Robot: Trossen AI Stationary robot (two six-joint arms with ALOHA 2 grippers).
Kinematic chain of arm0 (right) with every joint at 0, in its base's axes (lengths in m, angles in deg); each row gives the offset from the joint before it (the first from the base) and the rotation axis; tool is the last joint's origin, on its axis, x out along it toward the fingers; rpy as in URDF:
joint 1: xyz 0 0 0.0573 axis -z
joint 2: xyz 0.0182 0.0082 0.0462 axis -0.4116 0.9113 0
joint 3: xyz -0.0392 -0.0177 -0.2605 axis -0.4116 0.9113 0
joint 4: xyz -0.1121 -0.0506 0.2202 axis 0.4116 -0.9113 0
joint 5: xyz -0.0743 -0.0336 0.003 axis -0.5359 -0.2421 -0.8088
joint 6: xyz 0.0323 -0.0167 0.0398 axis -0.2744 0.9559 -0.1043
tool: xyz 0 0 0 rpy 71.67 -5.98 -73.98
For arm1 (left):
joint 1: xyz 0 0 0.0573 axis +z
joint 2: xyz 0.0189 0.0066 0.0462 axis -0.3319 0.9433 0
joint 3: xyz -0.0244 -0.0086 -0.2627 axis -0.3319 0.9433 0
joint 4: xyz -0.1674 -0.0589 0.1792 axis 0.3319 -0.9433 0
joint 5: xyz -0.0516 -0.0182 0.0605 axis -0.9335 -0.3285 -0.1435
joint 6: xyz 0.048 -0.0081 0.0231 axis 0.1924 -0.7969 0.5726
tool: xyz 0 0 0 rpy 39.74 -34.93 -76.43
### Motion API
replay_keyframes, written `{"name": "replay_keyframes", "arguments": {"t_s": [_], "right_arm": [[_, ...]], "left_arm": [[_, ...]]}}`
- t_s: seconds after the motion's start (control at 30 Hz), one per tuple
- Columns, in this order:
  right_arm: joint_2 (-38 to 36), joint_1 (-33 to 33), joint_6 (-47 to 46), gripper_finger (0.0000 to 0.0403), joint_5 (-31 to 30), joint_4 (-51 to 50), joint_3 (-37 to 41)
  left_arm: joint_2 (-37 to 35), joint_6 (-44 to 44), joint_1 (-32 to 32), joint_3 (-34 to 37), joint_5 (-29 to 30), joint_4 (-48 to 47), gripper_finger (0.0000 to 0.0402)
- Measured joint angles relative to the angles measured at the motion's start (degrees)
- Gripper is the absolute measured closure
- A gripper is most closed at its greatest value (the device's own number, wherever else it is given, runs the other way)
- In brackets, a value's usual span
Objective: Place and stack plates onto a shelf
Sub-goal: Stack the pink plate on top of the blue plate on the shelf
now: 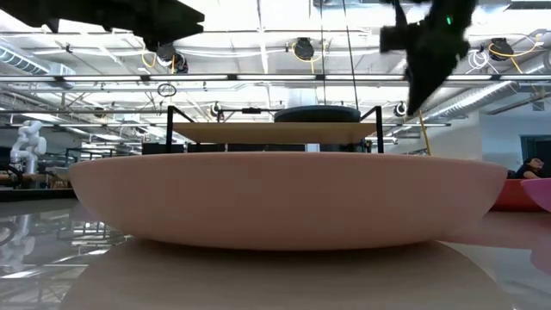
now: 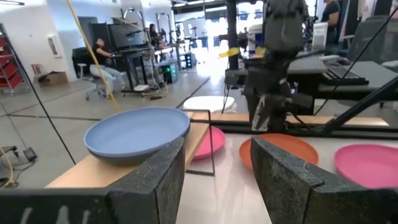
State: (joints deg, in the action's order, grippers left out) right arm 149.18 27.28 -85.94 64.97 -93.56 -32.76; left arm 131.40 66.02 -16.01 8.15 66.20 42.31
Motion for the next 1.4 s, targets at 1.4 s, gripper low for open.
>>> {"name": "replay_keyframes", "arguments": {"t_s": [1.4], "right_arm": [[0.3,28.9,14.0,0.0277,-7.5,28.7,27.9]], "left_arm": [[0.2,-1.7,-0.1,0.0,0.0,-1.5,0.0213]]}}
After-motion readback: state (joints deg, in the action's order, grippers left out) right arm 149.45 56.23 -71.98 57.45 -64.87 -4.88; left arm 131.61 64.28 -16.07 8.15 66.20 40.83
